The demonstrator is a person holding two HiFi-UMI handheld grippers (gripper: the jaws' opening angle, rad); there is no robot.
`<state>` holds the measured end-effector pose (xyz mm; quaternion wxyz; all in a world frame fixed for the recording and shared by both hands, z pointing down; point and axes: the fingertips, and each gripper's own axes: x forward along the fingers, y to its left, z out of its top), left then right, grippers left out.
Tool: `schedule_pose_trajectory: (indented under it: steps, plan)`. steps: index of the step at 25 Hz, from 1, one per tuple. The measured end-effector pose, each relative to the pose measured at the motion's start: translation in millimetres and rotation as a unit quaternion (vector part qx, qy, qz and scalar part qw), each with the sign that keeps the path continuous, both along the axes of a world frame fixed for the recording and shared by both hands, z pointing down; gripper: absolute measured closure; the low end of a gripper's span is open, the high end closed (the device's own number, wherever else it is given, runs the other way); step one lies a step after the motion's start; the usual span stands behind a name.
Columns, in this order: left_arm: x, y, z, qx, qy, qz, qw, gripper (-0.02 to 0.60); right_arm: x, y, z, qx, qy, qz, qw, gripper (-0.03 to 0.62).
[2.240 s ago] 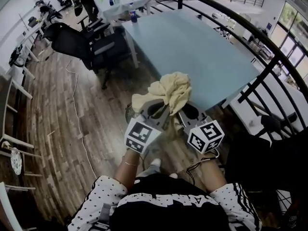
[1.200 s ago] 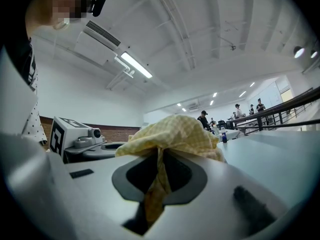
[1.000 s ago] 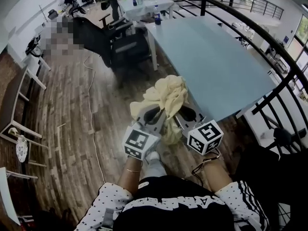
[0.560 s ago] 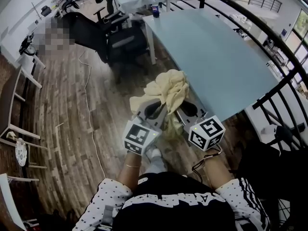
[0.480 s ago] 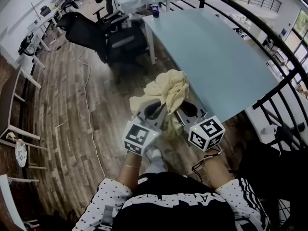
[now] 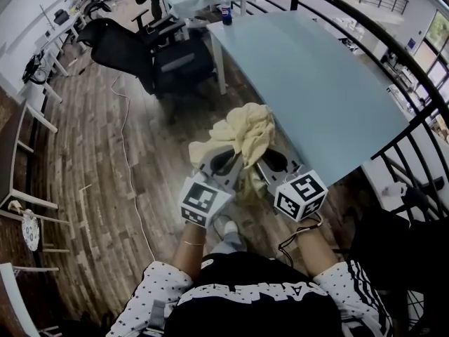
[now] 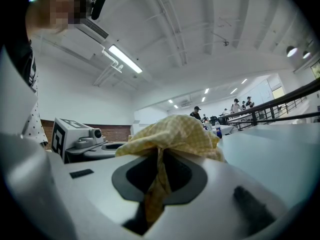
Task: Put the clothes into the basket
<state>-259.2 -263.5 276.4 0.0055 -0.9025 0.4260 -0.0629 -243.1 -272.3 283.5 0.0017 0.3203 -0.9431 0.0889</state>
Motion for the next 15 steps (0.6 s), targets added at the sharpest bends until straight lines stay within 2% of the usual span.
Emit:
schedule_pose_trajectory:
  steps: [15]
  plan:
    - [-16.8, -41.9, 17.5, -0.016, 0.007, 0.01, 0.9998, 0.558, -16.9, -41.5, 17.4, -0.016, 0.008, 0.007, 1.0, 0.549]
